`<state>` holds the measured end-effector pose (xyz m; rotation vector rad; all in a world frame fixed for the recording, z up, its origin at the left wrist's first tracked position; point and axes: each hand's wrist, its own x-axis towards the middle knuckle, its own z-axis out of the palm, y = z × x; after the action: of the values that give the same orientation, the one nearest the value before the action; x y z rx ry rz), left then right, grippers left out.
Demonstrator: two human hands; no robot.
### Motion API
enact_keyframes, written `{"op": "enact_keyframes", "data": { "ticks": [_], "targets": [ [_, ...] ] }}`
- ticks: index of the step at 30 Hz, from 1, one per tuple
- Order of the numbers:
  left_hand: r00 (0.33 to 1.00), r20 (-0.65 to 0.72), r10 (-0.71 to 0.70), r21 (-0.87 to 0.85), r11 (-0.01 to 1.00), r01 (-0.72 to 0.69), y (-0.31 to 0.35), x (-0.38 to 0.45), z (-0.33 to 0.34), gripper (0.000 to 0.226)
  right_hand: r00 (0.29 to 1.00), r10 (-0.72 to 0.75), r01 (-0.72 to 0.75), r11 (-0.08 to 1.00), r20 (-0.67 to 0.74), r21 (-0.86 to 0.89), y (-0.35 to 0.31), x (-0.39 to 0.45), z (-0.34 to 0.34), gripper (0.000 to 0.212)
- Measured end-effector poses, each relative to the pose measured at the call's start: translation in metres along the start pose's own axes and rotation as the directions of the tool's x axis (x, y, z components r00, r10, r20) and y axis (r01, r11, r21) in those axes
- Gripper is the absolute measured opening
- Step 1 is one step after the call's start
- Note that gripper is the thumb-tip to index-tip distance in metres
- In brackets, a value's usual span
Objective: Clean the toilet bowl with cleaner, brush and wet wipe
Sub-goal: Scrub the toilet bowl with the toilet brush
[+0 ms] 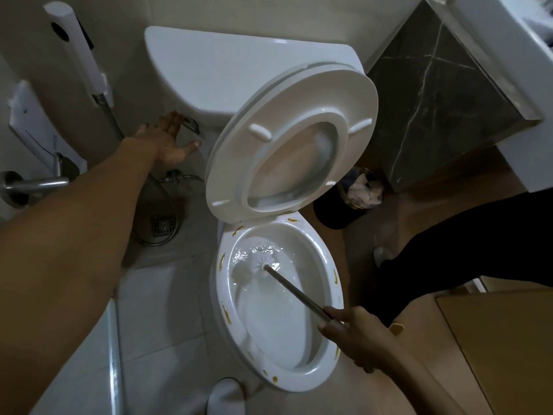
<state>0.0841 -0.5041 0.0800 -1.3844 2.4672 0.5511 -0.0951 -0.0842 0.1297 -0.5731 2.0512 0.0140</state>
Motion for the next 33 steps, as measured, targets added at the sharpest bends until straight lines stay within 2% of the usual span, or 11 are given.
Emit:
{"op": "enact_keyframes", "data": {
  "ticks": [16,22,33],
  "targets": [
    [0.999,0.024,-0.033,0.027,0.999,0.032,0.009,-0.004,-0.004,0.083,0.999,-0.036,0.036,0.999,0.002,0.029,-0.021,0.010,-0.005,0.032],
    [0.999,0.014,-0.036,0.016,0.999,0.036,0.010,-0.005,-0.005,0.082,0.995,-0.094,0.095,0.995,0.016,-0.040,-0.031,-0.002,-0.006,0.034],
    [0.998,0.032,-0.045,0.027,0.999,0.044,0.009,-0.005,-0.005,0.083,0.996,-0.078,0.080,0.996,0.046,-0.033,-0.045,0.002,0.006,0.035]
  ]
}}
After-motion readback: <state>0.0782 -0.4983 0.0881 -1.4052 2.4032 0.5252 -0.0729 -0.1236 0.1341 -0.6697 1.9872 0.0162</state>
